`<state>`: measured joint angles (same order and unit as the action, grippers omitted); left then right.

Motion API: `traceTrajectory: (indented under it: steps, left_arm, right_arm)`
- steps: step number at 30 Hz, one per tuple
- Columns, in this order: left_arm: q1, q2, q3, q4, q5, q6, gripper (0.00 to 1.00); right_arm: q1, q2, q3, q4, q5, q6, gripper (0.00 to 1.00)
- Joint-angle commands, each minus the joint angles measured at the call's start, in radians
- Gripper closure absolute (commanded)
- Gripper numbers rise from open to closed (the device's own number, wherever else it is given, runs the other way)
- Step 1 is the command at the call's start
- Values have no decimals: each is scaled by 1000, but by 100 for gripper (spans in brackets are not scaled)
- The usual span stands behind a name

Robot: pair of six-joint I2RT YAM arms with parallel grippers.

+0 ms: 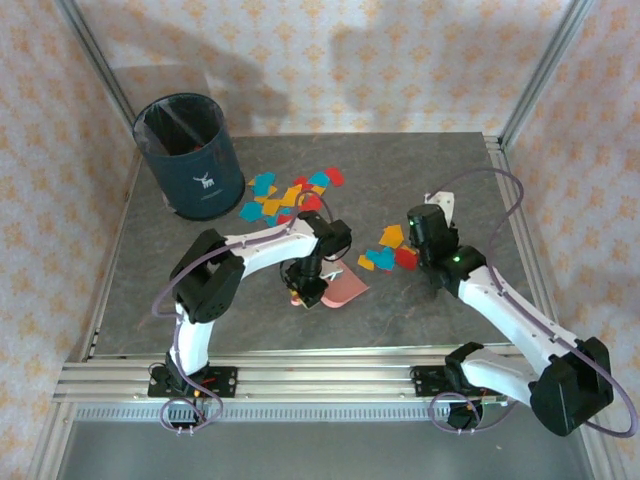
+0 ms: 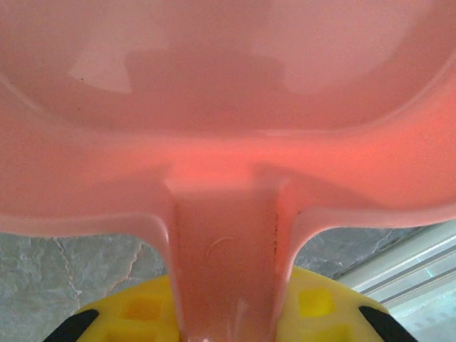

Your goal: Sweep away the paper scraps from the table

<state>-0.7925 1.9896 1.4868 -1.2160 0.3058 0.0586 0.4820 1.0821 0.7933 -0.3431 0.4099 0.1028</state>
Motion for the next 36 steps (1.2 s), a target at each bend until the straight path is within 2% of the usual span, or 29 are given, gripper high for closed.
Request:
traceTrajectory:
  steps: [1, 15, 25, 31, 36]
  left_arm:
    - [-11, 24, 47, -51, -19, 30, 100]
    - [-14, 118, 165, -77, -20, 49, 100]
    - [-18, 143, 200, -71, -10, 48, 100]
    - [-17, 132, 195, -47, -24, 37, 100]
    - [-16, 121, 182, -27, -63, 19, 100]
  right_arm:
    - [21, 36, 20, -10, -96, 3, 100]
    - [55, 86, 51, 28, -293, -15, 100]
    - [59, 59, 56, 37, -421, -12, 100]
    - [59, 21, 57, 27, -418, -13, 100]
    - [59, -55, 25, 57, -308, 1, 100]
